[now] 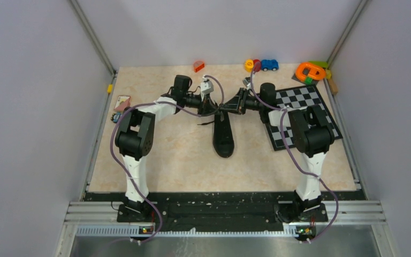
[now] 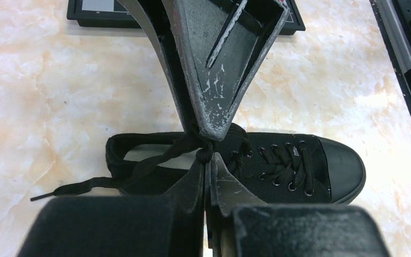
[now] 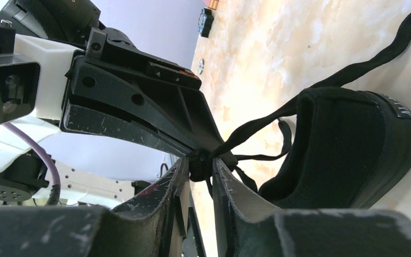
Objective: Tie the shoes
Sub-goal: Wrap the shoelace around the shoelace.
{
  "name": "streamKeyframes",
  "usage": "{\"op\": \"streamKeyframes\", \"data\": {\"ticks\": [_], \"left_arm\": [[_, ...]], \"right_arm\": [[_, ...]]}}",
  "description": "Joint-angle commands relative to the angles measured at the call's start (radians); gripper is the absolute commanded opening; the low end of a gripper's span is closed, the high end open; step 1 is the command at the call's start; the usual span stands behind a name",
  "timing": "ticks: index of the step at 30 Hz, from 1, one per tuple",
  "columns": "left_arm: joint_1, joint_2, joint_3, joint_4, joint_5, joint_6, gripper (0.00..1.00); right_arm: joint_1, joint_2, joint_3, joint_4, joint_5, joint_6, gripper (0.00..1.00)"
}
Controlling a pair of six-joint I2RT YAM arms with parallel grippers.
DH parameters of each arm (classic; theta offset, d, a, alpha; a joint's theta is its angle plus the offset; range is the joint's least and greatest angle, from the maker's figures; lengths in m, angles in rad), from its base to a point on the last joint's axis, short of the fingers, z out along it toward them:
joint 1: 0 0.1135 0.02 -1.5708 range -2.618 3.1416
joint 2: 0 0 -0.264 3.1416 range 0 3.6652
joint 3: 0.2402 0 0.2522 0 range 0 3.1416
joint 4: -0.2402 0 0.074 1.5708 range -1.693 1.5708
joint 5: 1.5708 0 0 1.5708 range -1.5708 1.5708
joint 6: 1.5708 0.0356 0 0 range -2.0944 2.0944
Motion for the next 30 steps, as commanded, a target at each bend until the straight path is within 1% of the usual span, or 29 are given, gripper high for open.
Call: {"op": "streamKeyframes", "data": {"ticks": [1, 4, 8, 14, 24, 30], "left_arm": [[-0.004, -0.004, 0.035, -0.033, 0.04, 0.007, 0.0], [-0.004, -0.004, 0.038, -0.049, 0.046, 0.021, 0.0], [-0.008, 0.001, 0.052, -0.076, 0.052, 0.03, 0.0], [-0.014, 0.026, 0.102, -0.136, 0.058, 0.041, 0.0], [-0.02, 0.051, 0.152, -0.188, 0.062, 0.023, 0.0], [-0.022, 0.064, 0.181, -0.229, 0.057, 0.019, 0.0]], "right_arm": [[-0.008, 0.003, 0.004, 0.048, -0.006, -0.011, 0.25], [-0.009, 0.006, 0.005, 0.053, -0.005, -0.007, 0.29], [-0.006, 0.006, 0.005, 0.054, -0.005, -0.008, 0.32], [-0.002, 0.011, 0.01, 0.043, -0.005, -0.019, 0.34], [0.004, 0.012, 0.015, 0.037, -0.003, -0.029, 0.38], [0.006, 0.014, 0.026, 0.024, -0.001, -0.033, 0.39]]}}
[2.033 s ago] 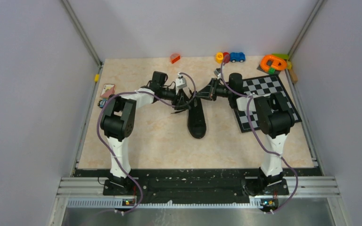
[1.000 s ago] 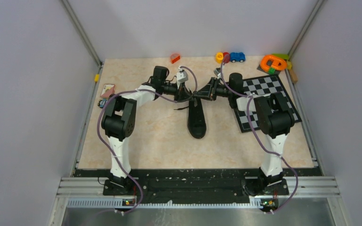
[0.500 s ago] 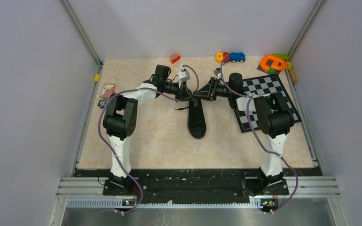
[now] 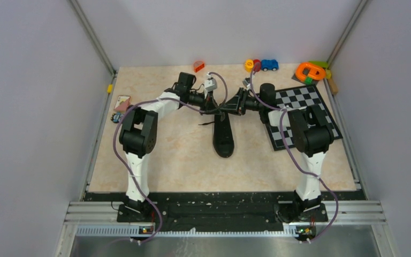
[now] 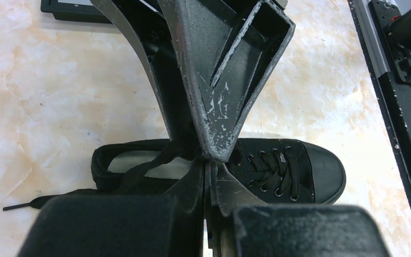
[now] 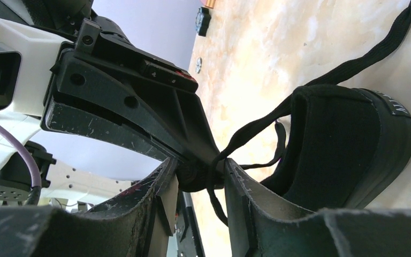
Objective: Tie the shoes
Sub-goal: Wrap the shoelace around the shoelace.
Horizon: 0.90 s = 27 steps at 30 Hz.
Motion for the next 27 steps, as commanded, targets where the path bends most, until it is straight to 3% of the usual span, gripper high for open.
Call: {"op": "streamKeyframes", "data": {"ticks": [1, 15, 25, 27], "left_arm": [[-0.007, 0.017, 0.057, -0.044, 0.034, -0.001, 0.01], [-0.007, 0.038, 0.101, -0.096, 0.031, -0.026, 0.01], [-0.007, 0.041, 0.112, -0.095, 0.039, -0.043, 0.01], [-0.007, 0.035, 0.103, -0.097, 0.034, -0.035, 0.05]], "right_arm": [[0.006, 0.007, 0.026, 0.025, -0.001, -0.029, 0.38], [0.007, -0.007, 0.007, 0.06, -0.006, -0.027, 0.45], [0.008, 0.006, 0.023, 0.045, -0.005, -0.011, 0.15], [0.009, 0.004, 0.021, 0.046, -0.004, -0.009, 0.1]]}}
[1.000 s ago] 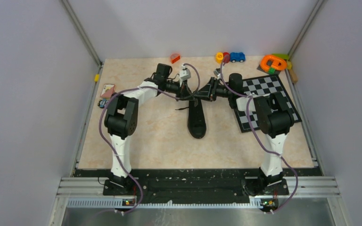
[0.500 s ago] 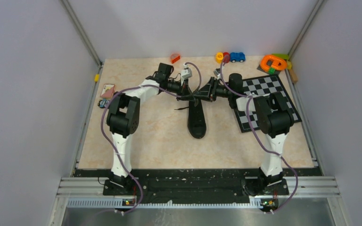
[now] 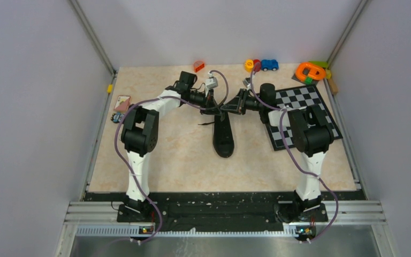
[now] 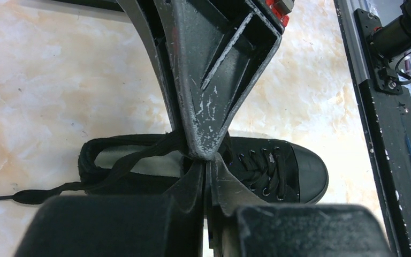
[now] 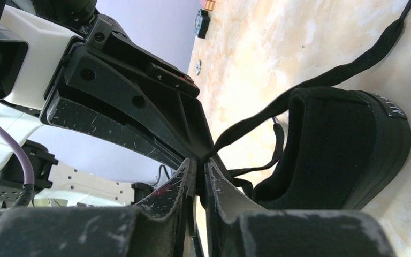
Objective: Tie the shoes
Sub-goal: Wrap the shoelace around the shoelace.
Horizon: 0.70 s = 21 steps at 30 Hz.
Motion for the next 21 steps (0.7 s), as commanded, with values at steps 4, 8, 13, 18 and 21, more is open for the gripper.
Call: {"op": "streamKeyframes", "data": {"ticks": [4, 8, 13, 18, 21], "left_arm": [[-0.003, -0.035, -0.01, 0.004, 0.024, 0.041, 0.21], [0.009, -0.084, -0.072, -0.006, 0.01, 0.077, 0.34], [0.057, -0.175, -0.165, 0.026, 0.015, 0.067, 0.71], [0.099, -0.315, -0.294, 0.185, -0.105, -0.091, 0.88], [0.112, -0.39, -0.354, 0.304, -0.273, -0.295, 0.9]], "right_arm": [[0.005, 0.001, 0.021, 0.031, -0.008, -0.013, 0.0], [0.005, -0.002, 0.019, 0.028, -0.012, -0.019, 0.0], [0.004, -0.008, 0.019, 0.007, -0.02, -0.04, 0.0], [0.004, -0.013, 0.024, -0.005, -0.034, -0.057, 0.0], [0.005, -0.016, 0.023, -0.009, -0.042, -0.07, 0.0]]}}
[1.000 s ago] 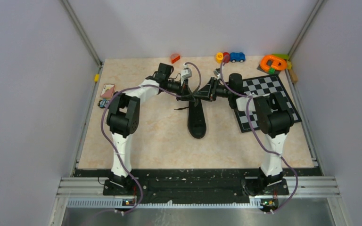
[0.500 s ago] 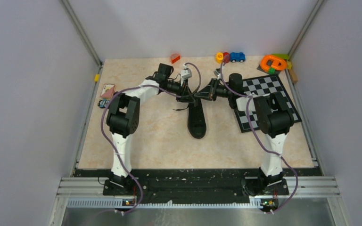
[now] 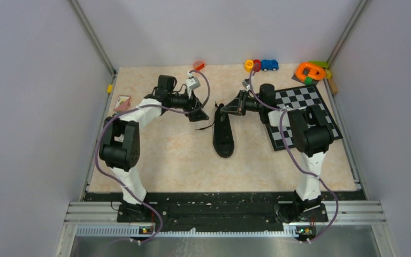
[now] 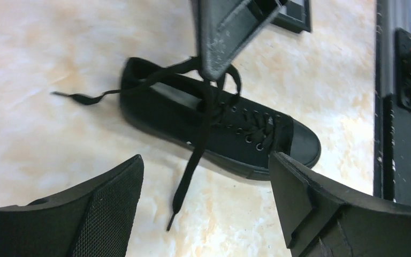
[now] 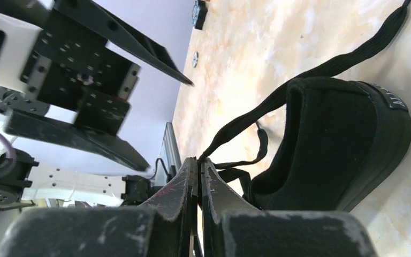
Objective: Tie the shoes
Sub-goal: Wrap the shoelace around the shoelace, then tie the shoelace on the shoe.
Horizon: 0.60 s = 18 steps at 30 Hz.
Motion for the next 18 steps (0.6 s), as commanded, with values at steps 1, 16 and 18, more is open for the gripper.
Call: {"op": "streamKeyframes", "data": {"ticks": [1, 16, 18], "left_arm": [[0.023, -0.15, -0.057, 0.209, -0.24, -0.342, 0.91], [0.097, -0.088, -0.109, 0.525, -0.324, -1.101, 0.98], [0.035, -0.178, -0.037, 0.198, -0.515, -0.885, 0.98]], "right_arm": [[0.004, -0.017, 0.021, 0.021, -0.029, -0.049, 0.0], [0.005, -0.051, 0.032, -0.086, -0.032, -0.148, 0.0], [0.005, -0.052, 0.033, -0.091, -0.03, -0.151, 0.0]]}}
